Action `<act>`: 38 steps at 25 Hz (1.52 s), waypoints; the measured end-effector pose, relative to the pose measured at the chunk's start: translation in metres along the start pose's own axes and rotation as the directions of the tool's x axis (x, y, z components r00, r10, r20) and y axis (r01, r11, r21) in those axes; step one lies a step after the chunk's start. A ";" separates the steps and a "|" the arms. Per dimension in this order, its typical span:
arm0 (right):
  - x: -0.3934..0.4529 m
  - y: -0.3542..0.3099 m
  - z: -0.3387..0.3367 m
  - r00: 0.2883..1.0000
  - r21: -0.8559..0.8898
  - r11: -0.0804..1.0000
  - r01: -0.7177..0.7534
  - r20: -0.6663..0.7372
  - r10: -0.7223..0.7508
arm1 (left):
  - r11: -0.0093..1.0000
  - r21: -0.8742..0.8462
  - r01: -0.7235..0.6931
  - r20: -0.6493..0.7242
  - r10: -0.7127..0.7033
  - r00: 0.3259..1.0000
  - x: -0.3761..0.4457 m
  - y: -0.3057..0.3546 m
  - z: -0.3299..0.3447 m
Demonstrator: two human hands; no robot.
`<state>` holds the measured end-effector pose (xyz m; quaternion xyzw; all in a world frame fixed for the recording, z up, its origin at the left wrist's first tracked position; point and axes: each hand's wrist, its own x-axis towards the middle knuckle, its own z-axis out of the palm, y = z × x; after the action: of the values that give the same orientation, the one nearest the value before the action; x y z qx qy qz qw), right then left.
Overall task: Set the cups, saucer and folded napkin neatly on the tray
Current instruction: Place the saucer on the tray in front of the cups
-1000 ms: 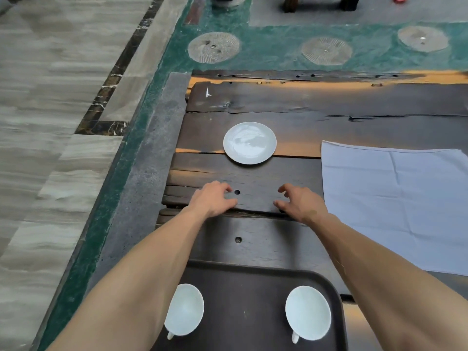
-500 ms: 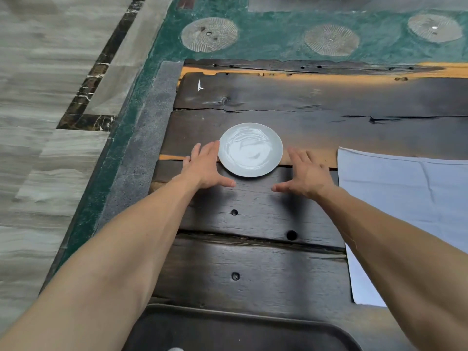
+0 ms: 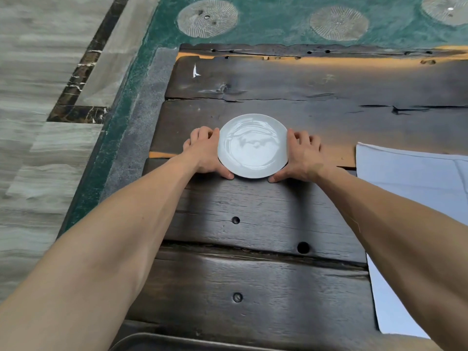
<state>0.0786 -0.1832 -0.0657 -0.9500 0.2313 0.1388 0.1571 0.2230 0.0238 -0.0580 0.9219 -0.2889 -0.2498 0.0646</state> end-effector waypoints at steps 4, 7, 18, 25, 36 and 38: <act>0.006 -0.002 0.001 1.000 0.027 1.000 0.013 0.003 -0.013 | 1.000 -0.015 0.001 -0.017 -0.001 1.000 0.004 0.000 0.002; 0.002 -0.002 0.002 1.000 0.049 0.999 0.021 0.003 -0.021 | 1.000 -0.009 0.005 -0.023 -0.005 1.000 0.001 0.003 0.004; -0.078 -0.018 -0.029 0.997 0.146 0.987 0.066 -0.036 -0.062 | 0.997 -0.074 0.001 -0.062 -0.005 0.998 -0.081 0.022 -0.010; -0.169 -0.040 -0.060 0.994 0.182 0.978 0.102 -0.055 -0.093 | 0.998 -0.062 -0.014 -0.120 0.007 0.993 -0.176 0.030 -0.028; -0.341 -0.068 -0.051 0.986 0.106 0.981 0.160 -0.070 -0.153 | 0.998 -0.058 0.037 -0.172 -0.047 0.984 -0.359 0.034 -0.001; -0.372 -0.068 -0.037 0.986 0.104 0.981 0.167 -0.032 -0.164 | 0.997 -0.072 0.040 -0.164 -0.052 0.985 -0.394 0.033 0.017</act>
<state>-0.1991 0.0083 0.1096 -0.9578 0.1604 0.1016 0.2157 -0.0809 0.2196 0.1026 0.9432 -0.2525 -0.1835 0.1139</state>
